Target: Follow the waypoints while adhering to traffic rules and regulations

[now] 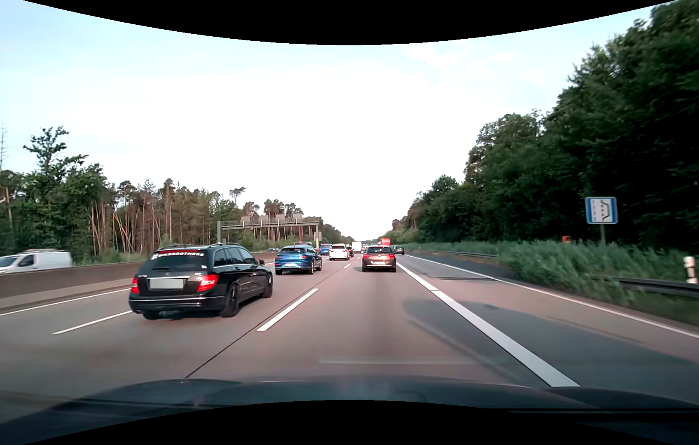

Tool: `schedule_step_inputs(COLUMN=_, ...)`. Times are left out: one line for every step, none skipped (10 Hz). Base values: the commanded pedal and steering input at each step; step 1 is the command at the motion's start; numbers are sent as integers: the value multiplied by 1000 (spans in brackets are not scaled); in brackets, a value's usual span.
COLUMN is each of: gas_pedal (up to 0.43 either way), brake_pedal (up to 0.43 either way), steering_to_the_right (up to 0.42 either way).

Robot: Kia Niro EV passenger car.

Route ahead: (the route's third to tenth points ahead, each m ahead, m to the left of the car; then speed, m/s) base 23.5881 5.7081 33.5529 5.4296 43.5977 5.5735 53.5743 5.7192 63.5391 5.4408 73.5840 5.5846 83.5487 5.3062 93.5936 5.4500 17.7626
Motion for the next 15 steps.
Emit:
schedule_step_inputs(gas_pedal=0, brake_pedal=49, steering_to_the_right=-3)
schedule_step_inputs(gas_pedal=0, brake_pedal=49, steering_to_the_right=-3)
schedule_step_inputs(gas_pedal=0, brake_pedal=55, steering_to_the_right=-3)
schedule_step_inputs(gas_pedal=0, brake_pedal=49, steering_to_the_right=-3)
schedule_step_inputs(gas_pedal=0, brake_pedal=49, steering_to_the_right=-3)
schedule_step_inputs(gas_pedal=0, brake_pedal=49, steering_to_the_right=-3)
schedule_step_inputs(gas_pedal=0, brake_pedal=55, steering_to_the_right=-3)
schedule_step_inputs(gas_pedal=0, brake_pedal=55, steering_to_the_right=-3)
schedule_step_inputs(gas_pedal=0, brake_pedal=55, steering_to_the_right=-3)
schedule_step_inputs(gas_pedal=0, brake_pedal=43, steering_to_the_right=-3)
schedule_step_inputs(gas_pedal=0, brake_pedal=37, steering_to_the_right=-3)
schedule_step_inputs(gas_pedal=0, brake_pedal=12, steering_to_the_right=-3)
schedule_step_inputs(gas_pedal=0, brake_pedal=0, steering_to_the_right=-3)
schedule_step_inputs(gas_pedal=0, brake_pedal=0, steering_to_the_right=-3)
schedule_step_inputs(gas_pedal=0, brake_pedal=0, steering_to_the_right=-3)
